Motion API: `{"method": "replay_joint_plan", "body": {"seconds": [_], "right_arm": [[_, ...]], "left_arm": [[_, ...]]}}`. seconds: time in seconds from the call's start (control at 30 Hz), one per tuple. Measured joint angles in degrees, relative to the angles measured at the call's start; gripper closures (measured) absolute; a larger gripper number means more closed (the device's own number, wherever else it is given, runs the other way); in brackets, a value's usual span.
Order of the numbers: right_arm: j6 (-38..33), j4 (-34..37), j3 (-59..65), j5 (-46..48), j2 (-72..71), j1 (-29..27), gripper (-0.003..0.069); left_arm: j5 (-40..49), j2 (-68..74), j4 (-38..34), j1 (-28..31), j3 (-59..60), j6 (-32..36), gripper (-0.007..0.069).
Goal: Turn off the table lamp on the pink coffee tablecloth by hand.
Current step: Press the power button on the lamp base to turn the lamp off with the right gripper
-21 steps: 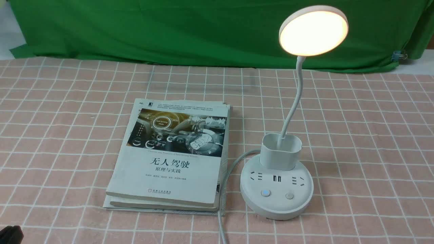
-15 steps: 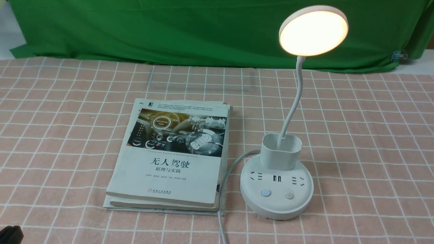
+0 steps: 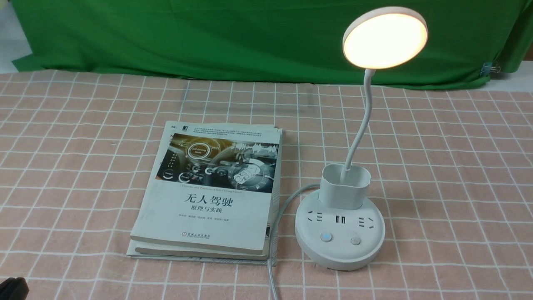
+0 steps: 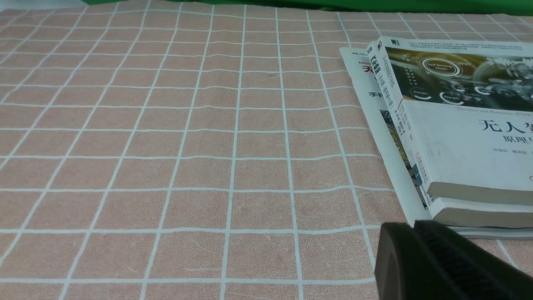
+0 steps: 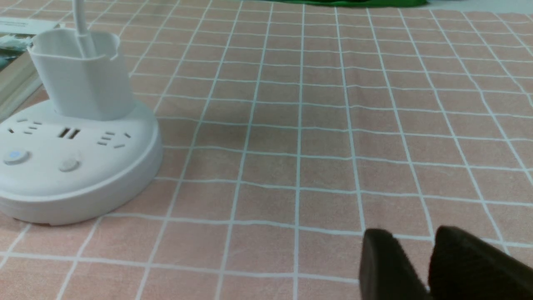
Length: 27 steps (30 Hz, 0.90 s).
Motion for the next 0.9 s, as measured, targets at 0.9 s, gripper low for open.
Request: {"method": "replay_joint_plan", "body": {"seconds": [0.9], "right_arm": [[19.3,2.6,0.0,-17.7,0.0,0.0,0.0420]], "left_arm": [[0.0,0.0,0.0,0.0,0.0,0.0,0.0618]]}}
